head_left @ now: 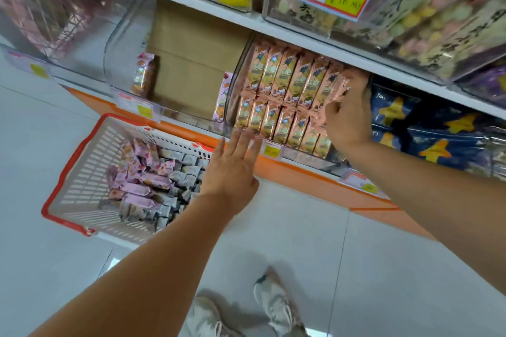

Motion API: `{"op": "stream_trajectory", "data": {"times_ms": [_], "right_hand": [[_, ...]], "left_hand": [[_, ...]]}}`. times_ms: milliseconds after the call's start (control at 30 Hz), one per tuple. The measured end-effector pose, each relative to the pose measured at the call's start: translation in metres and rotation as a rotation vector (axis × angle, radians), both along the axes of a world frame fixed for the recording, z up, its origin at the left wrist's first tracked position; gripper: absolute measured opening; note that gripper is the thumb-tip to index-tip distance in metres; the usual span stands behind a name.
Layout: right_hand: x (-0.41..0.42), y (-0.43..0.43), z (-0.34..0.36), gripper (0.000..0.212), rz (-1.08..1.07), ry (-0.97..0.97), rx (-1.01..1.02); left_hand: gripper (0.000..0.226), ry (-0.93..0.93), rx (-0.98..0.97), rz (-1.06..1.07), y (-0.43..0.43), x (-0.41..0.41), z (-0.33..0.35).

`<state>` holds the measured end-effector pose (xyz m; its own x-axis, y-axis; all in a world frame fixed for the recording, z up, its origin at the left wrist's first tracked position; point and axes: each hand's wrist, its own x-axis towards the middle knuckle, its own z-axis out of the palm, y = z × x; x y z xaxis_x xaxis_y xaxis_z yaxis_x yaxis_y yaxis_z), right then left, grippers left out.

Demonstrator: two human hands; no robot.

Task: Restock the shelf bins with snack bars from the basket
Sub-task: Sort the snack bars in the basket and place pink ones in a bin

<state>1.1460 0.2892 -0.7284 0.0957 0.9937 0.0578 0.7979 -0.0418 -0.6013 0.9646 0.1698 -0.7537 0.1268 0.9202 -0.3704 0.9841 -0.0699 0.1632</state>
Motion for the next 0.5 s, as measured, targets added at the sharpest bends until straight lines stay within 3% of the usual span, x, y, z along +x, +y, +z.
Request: {"op": "stream_trajectory", "data": {"times_ms": [200, 500], "right_hand": [[0.005, 0.019, -0.020, 0.061, -0.052, -0.191, -0.071], [0.008, -0.003, -0.037, 0.078, 0.091, -0.249, -0.109]], "left_hand": [[0.079, 0.056, 0.000, 0.002, -0.004, 0.002, -0.009], [0.072, 0.052, 0.095, -0.025, 0.000, -0.001, -0.007]]}}
